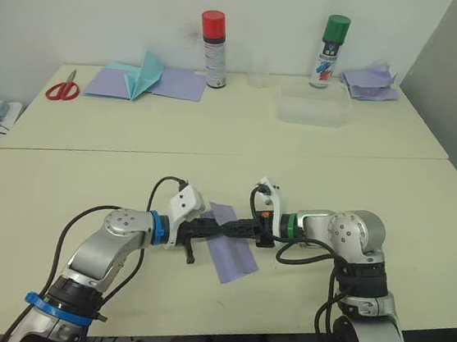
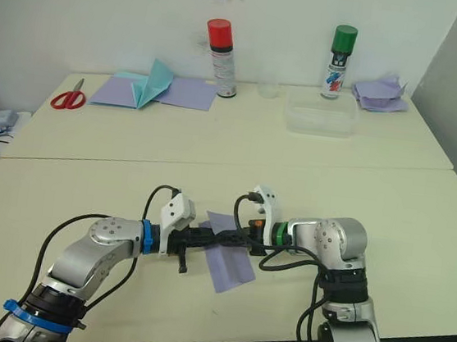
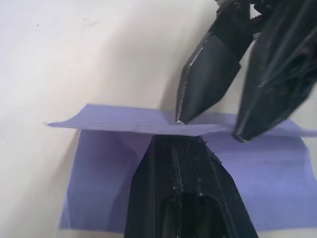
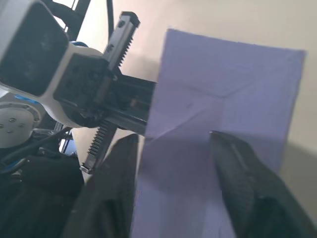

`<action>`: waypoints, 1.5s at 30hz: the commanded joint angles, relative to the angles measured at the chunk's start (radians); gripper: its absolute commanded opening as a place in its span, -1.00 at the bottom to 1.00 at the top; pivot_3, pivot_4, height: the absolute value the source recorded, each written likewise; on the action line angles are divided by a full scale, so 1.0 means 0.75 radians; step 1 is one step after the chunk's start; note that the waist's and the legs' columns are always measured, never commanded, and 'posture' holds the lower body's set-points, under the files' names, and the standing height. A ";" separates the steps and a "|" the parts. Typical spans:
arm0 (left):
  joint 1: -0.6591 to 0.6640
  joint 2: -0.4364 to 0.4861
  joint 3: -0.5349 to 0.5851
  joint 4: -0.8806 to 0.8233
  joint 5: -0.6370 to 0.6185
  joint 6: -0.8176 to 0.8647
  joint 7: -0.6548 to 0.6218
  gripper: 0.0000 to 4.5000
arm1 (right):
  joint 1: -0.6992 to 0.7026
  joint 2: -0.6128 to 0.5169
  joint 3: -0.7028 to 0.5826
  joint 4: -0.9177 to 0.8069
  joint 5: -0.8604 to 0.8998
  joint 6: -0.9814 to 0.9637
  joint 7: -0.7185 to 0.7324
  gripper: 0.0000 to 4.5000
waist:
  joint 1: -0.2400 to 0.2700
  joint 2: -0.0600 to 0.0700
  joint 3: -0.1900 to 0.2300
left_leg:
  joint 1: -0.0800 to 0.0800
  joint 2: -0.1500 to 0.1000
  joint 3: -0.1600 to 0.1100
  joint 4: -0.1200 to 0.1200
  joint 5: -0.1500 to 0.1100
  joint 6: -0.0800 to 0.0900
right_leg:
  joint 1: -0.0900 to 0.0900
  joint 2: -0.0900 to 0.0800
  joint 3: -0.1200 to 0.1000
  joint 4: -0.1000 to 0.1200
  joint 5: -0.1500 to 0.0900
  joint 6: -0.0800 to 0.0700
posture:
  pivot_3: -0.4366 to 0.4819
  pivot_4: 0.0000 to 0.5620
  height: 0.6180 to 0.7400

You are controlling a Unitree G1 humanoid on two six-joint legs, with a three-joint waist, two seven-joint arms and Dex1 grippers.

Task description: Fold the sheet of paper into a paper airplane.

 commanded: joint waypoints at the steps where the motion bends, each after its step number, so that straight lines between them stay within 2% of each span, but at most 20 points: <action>1: -0.033 -0.016 -0.002 -0.036 -0.010 -0.021 -0.007 -1.00 | 0.002 -0.010 0.027 -0.048 0.046 -0.033 0.021 -0.68 | 0.000 0.000 0.000 | 0.000 0.000 0.000 0.000 0.000 0.000 | 0.000 0.000 0.000 0.000 0.000 0.000 | -0.05 -0.47 1.00; 3: -0.034 -0.018 -0.002 -0.037 -0.009 -0.022 -0.006 -1.00 | 0.005 -0.023 0.044 -0.046 0.046 -0.049 0.023 -0.95 | 0.000 0.000 0.000 | 0.000 0.000 0.000 0.000 0.000 0.000 | 0.000 0.000 0.000 0.000 0.000 0.000 | -0.05 -0.47 1.00; 4: -0.034 -0.018 -0.001 -0.037 -0.009 -0.022 -0.006 -1.00 | 0.007 -0.033 0.057 -0.047 0.045 -0.060 0.027 -0.98 | 0.000 0.000 0.000 | 0.000 0.000 0.000 0.000 0.000 0.000 | 0.000 0.000 0.000 0.000 0.000 0.000 | -0.05 -0.47 1.00; 22: -0.017 -0.001 -0.018 -0.024 0.011 -0.028 -0.017 -1.00 | -0.005 -0.038 0.028 -0.029 0.080 -0.066 -0.004 -0.98 | 0.000 0.000 0.000 | 0.000 0.000 0.000 0.001 0.000 0.000 | 0.000 0.000 0.000 0.000 0.000 0.000 | -0.05 -0.47 1.00; 25: -0.008 0.003 -0.026 -0.025 0.020 -0.029 -0.022 -1.00 | -0.017 -0.046 0.013 -0.034 0.093 -0.059 -0.002 -0.74 | 0.000 0.000 0.000 | 0.000 0.000 0.000 0.001 0.000 0.000 | 0.000 0.000 0.000 0.000 0.000 0.000 | -0.05 -0.47 1.00; 32: -0.011 -0.007 -0.043 -0.026 0.019 -0.030 -0.031 -1.00 | -0.045 -0.065 -0.010 -0.059 0.091 -0.023 -0.035 0.31 | 0.001 0.000 0.000 | 0.000 0.000 0.000 0.001 0.000 0.000 | 0.000 0.000 0.000 0.000 0.000 0.000 | -0.05 -0.47 1.00; 41: -0.055 -0.066 -0.037 -0.011 -0.010 -0.013 -0.035 -1.00 | -0.051 -0.158 0.002 -0.144 0.131 0.066 -0.019 0.31 | 0.001 0.000 0.000 | -0.001 0.000 0.000 0.001 0.000 0.000 | 0.000 0.000 0.000 0.000 0.000 0.000 | -0.05 -0.47 1.00; 45: -0.086 -0.096 -0.044 0.002 -0.013 -0.006 -0.039 -1.00 | -0.050 -0.152 -0.016 -0.166 0.163 0.127 -0.022 0.31 | 0.001 0.000 0.000 | 0.000 0.000 0.001 0.002 0.000 0.000 | 0.000 0.000 0.000 0.000 0.000 0.000 | -0.05 -0.47 1.00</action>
